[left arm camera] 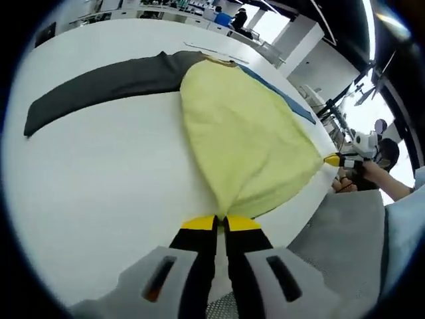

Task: Fold the garment on the visible template until the final outline fits inside the template.

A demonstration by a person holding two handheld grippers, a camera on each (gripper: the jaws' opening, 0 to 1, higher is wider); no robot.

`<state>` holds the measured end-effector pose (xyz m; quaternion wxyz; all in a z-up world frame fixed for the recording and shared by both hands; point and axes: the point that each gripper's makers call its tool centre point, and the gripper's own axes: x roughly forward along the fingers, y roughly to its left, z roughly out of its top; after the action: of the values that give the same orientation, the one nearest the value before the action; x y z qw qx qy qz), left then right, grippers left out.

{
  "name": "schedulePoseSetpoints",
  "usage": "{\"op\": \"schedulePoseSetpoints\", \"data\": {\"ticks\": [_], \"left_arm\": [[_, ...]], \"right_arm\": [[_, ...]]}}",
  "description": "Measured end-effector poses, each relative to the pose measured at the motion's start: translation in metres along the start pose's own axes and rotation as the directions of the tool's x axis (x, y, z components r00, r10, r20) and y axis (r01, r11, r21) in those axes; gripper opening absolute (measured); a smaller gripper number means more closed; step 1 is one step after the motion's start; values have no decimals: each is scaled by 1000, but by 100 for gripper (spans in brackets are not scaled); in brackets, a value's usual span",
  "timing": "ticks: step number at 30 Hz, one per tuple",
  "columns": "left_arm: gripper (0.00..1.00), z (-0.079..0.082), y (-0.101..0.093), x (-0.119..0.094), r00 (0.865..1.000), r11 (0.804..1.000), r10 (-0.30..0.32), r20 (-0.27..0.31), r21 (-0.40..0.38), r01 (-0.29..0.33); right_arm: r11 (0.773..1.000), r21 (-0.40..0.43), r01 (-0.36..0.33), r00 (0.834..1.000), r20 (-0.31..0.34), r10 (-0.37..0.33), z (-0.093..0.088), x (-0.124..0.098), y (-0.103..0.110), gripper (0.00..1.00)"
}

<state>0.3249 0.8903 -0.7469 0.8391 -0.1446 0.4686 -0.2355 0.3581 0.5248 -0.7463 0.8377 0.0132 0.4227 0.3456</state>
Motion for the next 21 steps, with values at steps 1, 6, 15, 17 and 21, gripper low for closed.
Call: {"op": "schedulePoseSetpoints", "data": {"ticks": [1,6,15,17,21], "left_arm": [[1,0,1,-1,1000,1000,1,0,-3,-1],[1,4,1,-4,1000,1000,-1,13,-24,1],[1,-14,3,6,999,1000,18,-30,-1,-18],[1,-18,5,8,999,1000,28,-42,8,-27],[1,-20,8,10,998,999,32,-48,-1,-32]], "right_arm": [[1000,10,0,1000,3,0,1,0,-1,0],[999,43,-7,1000,16,6,3,-2,-1,0],[996,84,-9,1000,-14,10,-14,3,1,0],[996,91,-6,1000,-21,8,-18,5,0,0],[995,102,-4,999,-33,7,-21,7,0,0]]}}
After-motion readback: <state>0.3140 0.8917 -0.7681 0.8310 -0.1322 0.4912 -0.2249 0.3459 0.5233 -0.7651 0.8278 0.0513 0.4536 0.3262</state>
